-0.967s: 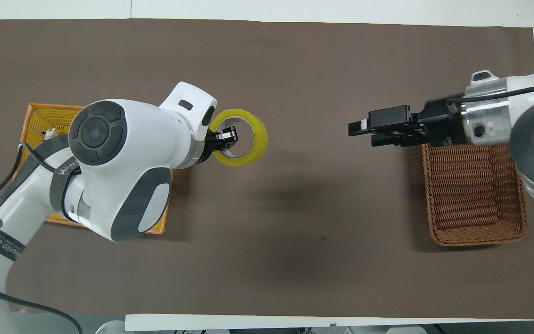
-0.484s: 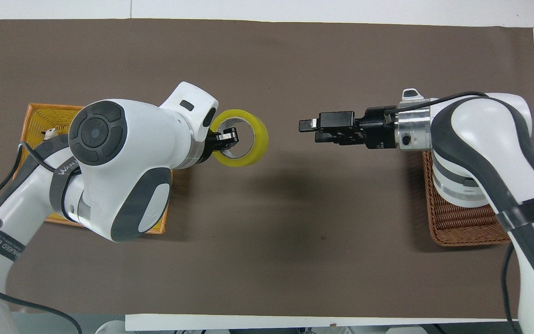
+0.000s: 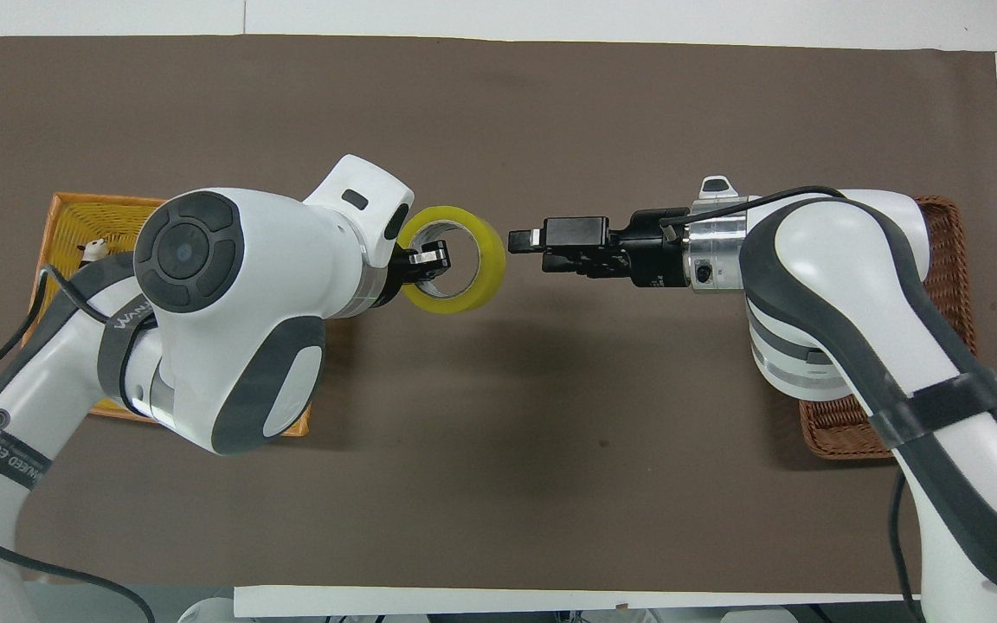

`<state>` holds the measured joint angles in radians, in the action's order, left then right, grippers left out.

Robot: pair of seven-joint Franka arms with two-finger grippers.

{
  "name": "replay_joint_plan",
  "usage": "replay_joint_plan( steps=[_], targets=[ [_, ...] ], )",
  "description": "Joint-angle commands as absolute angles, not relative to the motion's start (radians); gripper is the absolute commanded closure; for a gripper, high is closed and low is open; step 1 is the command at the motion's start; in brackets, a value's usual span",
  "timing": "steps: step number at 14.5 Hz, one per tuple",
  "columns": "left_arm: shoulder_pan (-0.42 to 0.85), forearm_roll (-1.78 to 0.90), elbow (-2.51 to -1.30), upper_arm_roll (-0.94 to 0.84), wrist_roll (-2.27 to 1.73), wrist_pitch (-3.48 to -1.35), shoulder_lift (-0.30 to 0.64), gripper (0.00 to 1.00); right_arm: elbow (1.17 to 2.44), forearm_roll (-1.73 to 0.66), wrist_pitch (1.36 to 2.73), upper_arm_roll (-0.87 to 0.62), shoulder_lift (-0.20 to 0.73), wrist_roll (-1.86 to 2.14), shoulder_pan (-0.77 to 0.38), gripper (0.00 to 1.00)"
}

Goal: Move tape to another basket
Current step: 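Hold the tape with the left gripper while the right gripper approaches it, then close the right gripper on the tape roll's rim beside the left gripper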

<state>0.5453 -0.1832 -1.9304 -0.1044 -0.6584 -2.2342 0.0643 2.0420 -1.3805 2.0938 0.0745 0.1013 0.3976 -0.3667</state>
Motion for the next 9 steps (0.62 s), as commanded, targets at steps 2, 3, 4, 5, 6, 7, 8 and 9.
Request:
replay_joint_plan(
  steps=[2, 3, 4, 5, 6, 7, 8, 9],
  targets=[
    [0.557, -0.201, -1.908, -0.094, -0.640, -2.230, 0.069, 1.00, 2.059, -1.424, 2.106, 0.075, 0.087, 0.458, -0.390, 0.00],
    [0.557, -0.201, -1.908, -0.094, -0.640, -2.232, 0.068, 1.00, 2.063, -1.424, 2.103, 0.075, 0.086, 0.494, -0.390, 0.00],
    [0.558, -0.201, -1.908, -0.095, -0.641, -2.232, 0.069, 1.00, 2.075, -1.424, 2.106, 0.075, 0.083, 0.527, -0.393, 0.00],
    [0.558, -0.201, -1.908, -0.095, -0.641, -2.230, 0.068, 1.00, 2.083, -1.424, 2.109, 0.075, 0.080, 0.550, -0.394, 0.00],
    [0.558, -0.201, -1.908, -0.095, -0.641, -2.230, 0.069, 1.00, 2.086, -1.424, 2.112, 0.075, 0.080, 0.560, -0.394, 0.00],
    [0.558, -0.201, -1.908, -0.095, -0.641, -2.232, 0.069, 1.00, 2.086, -1.424, 2.112, 0.075, 0.080, 0.569, -0.394, 0.00],
    [0.561, -0.201, -1.908, -0.097, -0.641, -2.232, 0.069, 1.00, 2.088, -1.424, 2.120, 0.075, 0.080, 0.601, -0.406, 0.00],
    [0.563, -0.201, -1.908, -0.095, -0.641, -2.232, 0.069, 1.00, 2.088, -1.424, 2.144, 0.075, 0.080, 0.609, -0.437, 0.00]
  ],
)
